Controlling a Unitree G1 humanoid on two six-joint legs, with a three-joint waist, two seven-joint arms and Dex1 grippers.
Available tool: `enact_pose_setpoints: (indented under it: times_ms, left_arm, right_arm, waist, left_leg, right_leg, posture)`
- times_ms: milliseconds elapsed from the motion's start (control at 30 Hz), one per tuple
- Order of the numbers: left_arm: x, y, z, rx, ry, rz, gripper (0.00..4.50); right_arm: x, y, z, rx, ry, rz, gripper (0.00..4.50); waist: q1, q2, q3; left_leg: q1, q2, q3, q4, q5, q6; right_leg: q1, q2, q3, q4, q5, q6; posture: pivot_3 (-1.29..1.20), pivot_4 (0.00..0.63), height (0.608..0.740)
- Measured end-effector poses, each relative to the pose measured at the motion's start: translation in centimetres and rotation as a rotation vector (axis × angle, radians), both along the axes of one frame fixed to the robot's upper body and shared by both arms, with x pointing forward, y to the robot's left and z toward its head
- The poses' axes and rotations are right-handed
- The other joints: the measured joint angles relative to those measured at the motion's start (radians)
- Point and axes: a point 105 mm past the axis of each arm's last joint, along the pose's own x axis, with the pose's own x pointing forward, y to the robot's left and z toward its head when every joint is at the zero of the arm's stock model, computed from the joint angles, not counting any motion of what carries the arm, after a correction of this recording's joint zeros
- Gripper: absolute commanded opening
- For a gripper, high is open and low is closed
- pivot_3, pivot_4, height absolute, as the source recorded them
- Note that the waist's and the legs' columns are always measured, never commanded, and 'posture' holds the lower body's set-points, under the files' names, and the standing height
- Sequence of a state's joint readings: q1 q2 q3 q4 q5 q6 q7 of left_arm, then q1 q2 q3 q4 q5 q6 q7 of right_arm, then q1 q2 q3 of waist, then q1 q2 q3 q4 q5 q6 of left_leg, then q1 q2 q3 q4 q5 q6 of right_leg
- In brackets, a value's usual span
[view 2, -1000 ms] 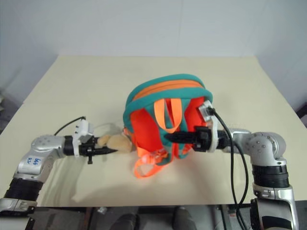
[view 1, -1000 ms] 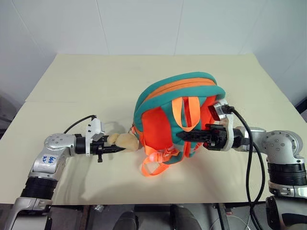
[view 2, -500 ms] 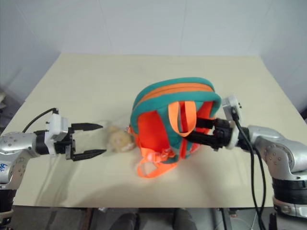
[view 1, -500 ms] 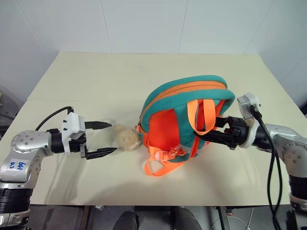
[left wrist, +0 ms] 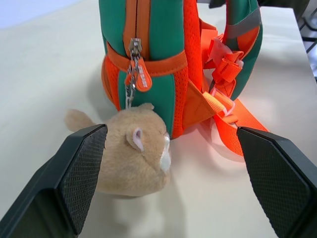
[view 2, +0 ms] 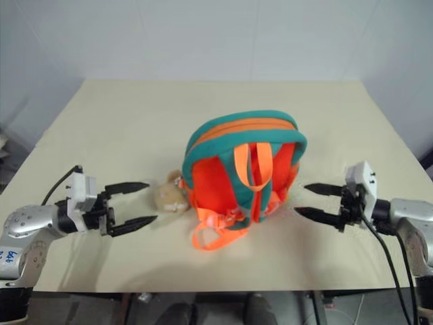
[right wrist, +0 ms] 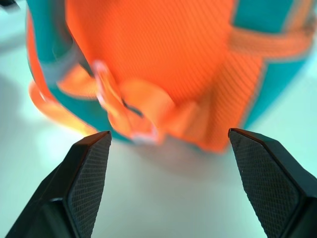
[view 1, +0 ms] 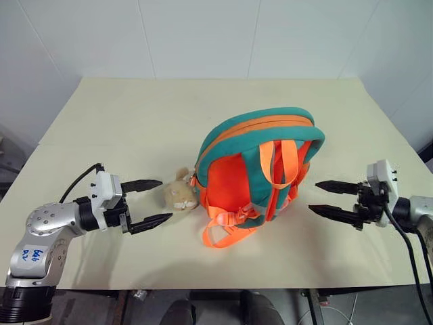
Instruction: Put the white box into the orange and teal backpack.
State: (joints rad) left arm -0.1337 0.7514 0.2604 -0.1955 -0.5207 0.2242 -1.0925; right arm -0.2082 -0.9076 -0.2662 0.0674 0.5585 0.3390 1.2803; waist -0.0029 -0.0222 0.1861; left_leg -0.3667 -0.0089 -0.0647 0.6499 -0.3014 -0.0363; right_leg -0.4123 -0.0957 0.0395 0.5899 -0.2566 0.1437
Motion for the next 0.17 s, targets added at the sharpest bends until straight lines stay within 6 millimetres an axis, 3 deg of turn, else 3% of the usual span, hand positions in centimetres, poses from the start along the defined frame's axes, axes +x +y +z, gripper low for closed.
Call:
enact_pose_setpoints:
  times_ms: [167]
  left_arm:
    - [-0.26, 0.45, -0.20, 0.016, 0.006, 0.009, 4.46]
  right_arm:
    - [0.17, -1.11, -0.19, -0.015, -0.032, -0.025, 4.50]
  waist:
    - [-0.002, 0.000, 0.000]
  left_leg:
    - [0.001, 0.001, 0.000, 0.000, 0.000, 0.000]
  right_leg:
    - [0.000, 0.001, 0.000, 0.001, 0.000, 0.000]
  posture:
    - [0.00, 0.150, 0.740]
